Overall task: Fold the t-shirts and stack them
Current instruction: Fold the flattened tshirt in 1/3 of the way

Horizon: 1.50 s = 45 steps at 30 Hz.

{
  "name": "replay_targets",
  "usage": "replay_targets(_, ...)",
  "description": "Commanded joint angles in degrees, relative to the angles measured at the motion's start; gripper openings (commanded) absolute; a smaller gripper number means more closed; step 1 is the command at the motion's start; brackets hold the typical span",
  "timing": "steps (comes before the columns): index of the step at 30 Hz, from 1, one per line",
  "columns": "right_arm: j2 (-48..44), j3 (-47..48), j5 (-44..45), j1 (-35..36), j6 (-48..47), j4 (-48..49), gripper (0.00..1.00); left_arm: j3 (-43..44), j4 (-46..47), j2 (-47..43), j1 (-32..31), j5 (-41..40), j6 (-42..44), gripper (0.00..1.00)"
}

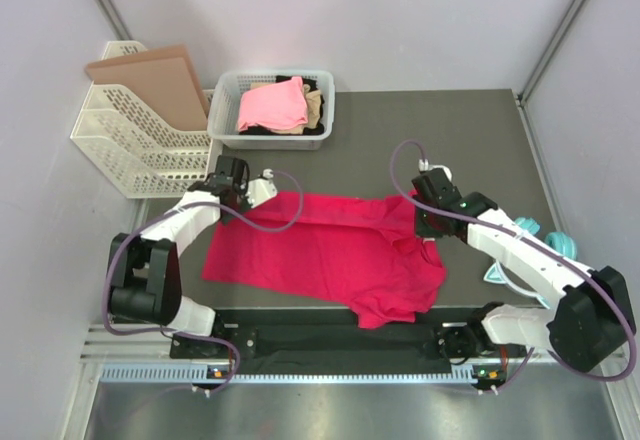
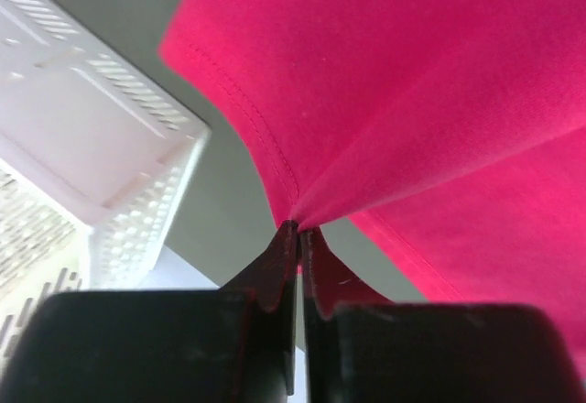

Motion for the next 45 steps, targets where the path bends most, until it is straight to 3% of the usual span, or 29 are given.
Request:
replay_targets(1,-3.68,-2.73,1.72,0.94,3.31,1.29,0.00,-4.17,0.26,-3.43,0.42,1.07,0.84,0.14)
replay_targets(2,-3.86,-3.08,1.46,0.94,3.41,1.29,0.05,-5.04,-0.09,-3.34,0.42,1.07,0.84,0.23)
replay_targets(3,-3.77,-3.34,1.20,1.03,3.67,0.86,0.17,-5.31,-0.27,-3.08,0.42,0.90,1.01,0.37)
replay_targets(4,-3.68,-3.17,1.28,1.12,3.76,0.42,0.42,-5.58,-0.36,-2.99,0.42,0.38,1.10,0.47)
replay_targets(5,-3.68,-2.91,1.20,1.21,3.76,-0.11,0.50,-5.49,-0.36,-3.08,0.42,0.20,1.28,0.64)
replay_targets(7,-4.12,-1.07,1.72,1.56,3.67,-1.77,0.61,-4.44,-1.06,-3.77,0.50,0.10,1.63,0.68)
replay_targets(10,-4.91,3.06,2.25,1.74,3.15,-4.06,0.61,1.43,-3.60,-4.83,0.50,1.77,0.67,0.79)
replay_targets(14,-3.78,8.94,3.30,1.74,1.22,-3.90,0.61,12.41,-8.88,-4.05,0.42,5.71,-1.97,0.81)
replay_targets(20,6.85,12.29,6.38,0.07,-2.04,0.66,0.58,18.93,-9.15,2.80,0.42,9.42,-7.23,0.80)
replay_targets(31,23.73,17.13,1.02,-6.52,-3.01,7.53,0.53,22.37,-11.17,16.52,0.42,16.19,-13.84,0.73)
replay_targets(45,33.05,17.66,-3.64,-12.24,-1.69,9.29,0.45,16.40,-3.79,20.74,1.99,11.45,-12.61,0.71)
